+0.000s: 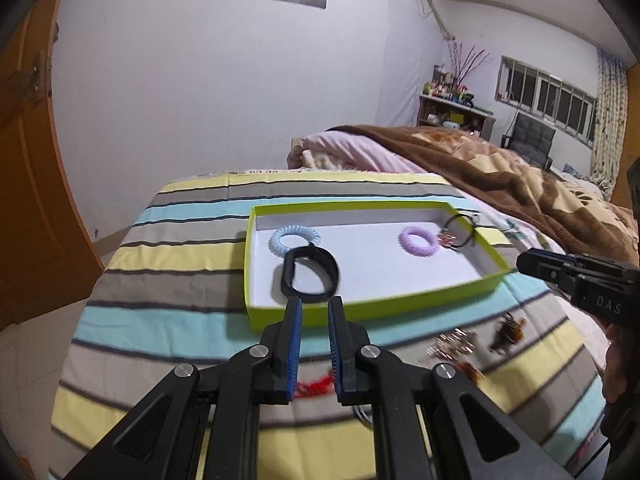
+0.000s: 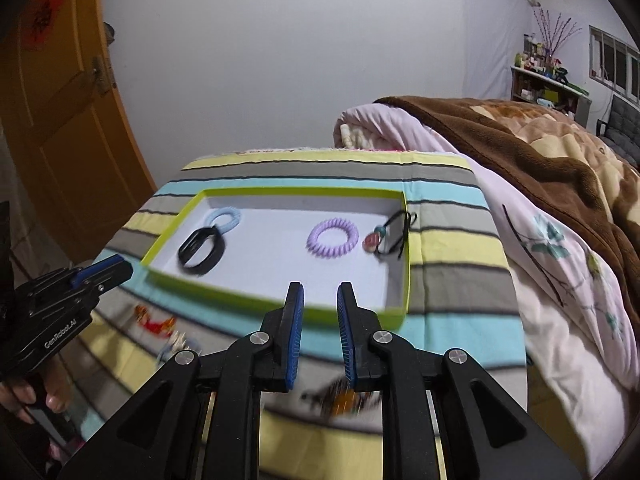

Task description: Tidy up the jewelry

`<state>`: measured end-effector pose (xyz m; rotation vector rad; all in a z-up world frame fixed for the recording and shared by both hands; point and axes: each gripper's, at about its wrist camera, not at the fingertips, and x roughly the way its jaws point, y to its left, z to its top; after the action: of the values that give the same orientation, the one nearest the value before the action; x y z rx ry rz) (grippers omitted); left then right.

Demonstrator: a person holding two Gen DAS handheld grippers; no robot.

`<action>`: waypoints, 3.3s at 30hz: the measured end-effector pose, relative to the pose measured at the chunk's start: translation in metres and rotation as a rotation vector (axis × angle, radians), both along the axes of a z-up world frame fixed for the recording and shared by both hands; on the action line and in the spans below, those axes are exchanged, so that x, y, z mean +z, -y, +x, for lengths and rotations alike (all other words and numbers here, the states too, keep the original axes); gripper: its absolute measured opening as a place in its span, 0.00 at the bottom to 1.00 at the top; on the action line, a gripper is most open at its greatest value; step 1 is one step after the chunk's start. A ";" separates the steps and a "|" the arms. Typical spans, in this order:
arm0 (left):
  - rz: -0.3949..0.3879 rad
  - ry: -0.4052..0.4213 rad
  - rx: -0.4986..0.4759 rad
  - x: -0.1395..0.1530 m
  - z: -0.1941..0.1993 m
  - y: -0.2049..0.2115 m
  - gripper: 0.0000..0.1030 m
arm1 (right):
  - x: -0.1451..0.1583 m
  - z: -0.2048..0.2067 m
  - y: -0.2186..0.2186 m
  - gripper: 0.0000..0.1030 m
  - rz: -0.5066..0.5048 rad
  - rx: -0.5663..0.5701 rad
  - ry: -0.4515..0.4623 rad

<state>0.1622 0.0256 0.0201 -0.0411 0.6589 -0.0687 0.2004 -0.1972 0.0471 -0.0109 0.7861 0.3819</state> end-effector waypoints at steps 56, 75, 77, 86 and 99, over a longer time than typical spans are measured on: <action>-0.048 -0.028 -0.022 -0.030 -0.084 0.016 0.23 | -0.028 -0.095 0.025 0.26 0.009 -0.051 -0.008; -0.066 -0.130 -0.020 -0.048 -0.025 0.015 0.29 | -0.048 -0.040 0.012 0.27 -0.009 -0.075 -0.066; -0.061 -0.149 -0.018 -0.051 -0.018 0.016 0.29 | -0.049 -0.035 0.011 0.27 -0.017 -0.080 -0.068; -0.018 -0.197 -0.023 -0.061 -0.004 0.023 0.29 | -0.052 -0.017 0.004 0.27 -0.061 -0.101 -0.085; 0.043 -0.196 -0.039 -0.062 -0.002 0.031 0.04 | -0.062 -0.006 0.001 0.27 -0.093 -0.112 -0.132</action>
<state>0.1600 -0.0058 -0.0415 0.0064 0.8571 -0.0885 0.1945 -0.1979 -0.0152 -0.0284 0.9302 0.2412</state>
